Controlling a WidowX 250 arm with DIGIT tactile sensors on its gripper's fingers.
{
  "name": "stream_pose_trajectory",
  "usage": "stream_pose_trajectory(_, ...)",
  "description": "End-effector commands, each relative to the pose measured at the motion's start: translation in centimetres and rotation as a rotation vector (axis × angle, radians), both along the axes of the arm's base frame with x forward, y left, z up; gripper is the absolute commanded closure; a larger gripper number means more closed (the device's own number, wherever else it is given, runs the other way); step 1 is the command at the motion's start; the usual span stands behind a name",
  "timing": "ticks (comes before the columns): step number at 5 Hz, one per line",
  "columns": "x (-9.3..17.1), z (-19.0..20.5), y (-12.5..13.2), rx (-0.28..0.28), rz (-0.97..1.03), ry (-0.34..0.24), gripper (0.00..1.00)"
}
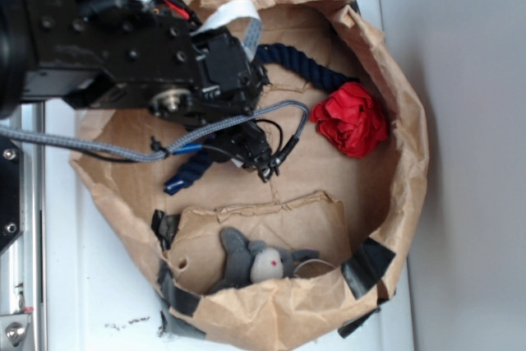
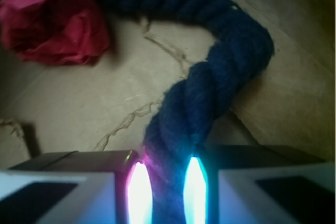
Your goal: Grab the blue rope.
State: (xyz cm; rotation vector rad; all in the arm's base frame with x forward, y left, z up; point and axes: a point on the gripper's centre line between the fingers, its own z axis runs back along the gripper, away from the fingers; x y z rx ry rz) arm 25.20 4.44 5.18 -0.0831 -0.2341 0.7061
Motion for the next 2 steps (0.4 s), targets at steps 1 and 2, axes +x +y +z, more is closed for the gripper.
stream_pose_trajectory(1,1.20,3.19,1.81,0.032,-0.088,-0.102,1.00)
stream_pose_trajectory(2,1.29,3.64,1.89,0.037,-0.122,-0.089,1.00)
